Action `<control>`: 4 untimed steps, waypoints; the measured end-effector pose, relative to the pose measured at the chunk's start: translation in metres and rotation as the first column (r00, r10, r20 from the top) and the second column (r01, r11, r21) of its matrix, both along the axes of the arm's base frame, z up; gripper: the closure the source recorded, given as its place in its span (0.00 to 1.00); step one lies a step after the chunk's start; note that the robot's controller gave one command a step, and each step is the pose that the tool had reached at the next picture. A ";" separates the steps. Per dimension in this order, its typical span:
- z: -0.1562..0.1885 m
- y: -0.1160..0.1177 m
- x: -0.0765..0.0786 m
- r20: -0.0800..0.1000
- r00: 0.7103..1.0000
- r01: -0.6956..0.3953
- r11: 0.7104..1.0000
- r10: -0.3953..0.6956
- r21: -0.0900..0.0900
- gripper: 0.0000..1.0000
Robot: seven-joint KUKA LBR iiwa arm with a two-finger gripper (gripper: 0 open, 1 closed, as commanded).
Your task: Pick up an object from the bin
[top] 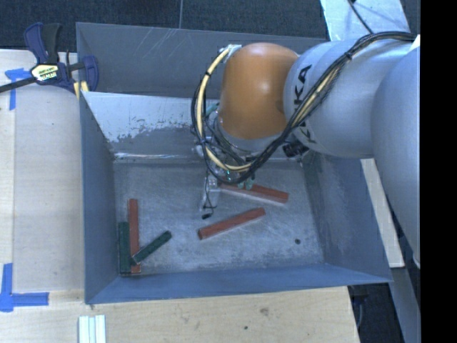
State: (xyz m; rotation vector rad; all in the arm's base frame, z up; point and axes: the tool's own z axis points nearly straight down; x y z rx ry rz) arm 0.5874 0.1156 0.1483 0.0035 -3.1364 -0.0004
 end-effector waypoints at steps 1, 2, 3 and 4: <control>-0.082 -0.083 -0.052 -0.001 0.991 -0.135 0.991 0.135 -0.003 0.00; -0.047 -0.073 -0.057 0.013 0.974 -0.226 0.974 0.226 -0.001 0.00; -0.048 -0.072 -0.046 0.015 0.991 -0.131 0.991 0.131 0.000 0.00; -0.080 -0.075 -0.048 0.005 0.996 -0.085 0.996 0.085 0.000 0.00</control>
Offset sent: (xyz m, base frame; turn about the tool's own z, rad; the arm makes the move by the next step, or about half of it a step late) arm -0.0501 -0.0779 -0.0783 -0.1405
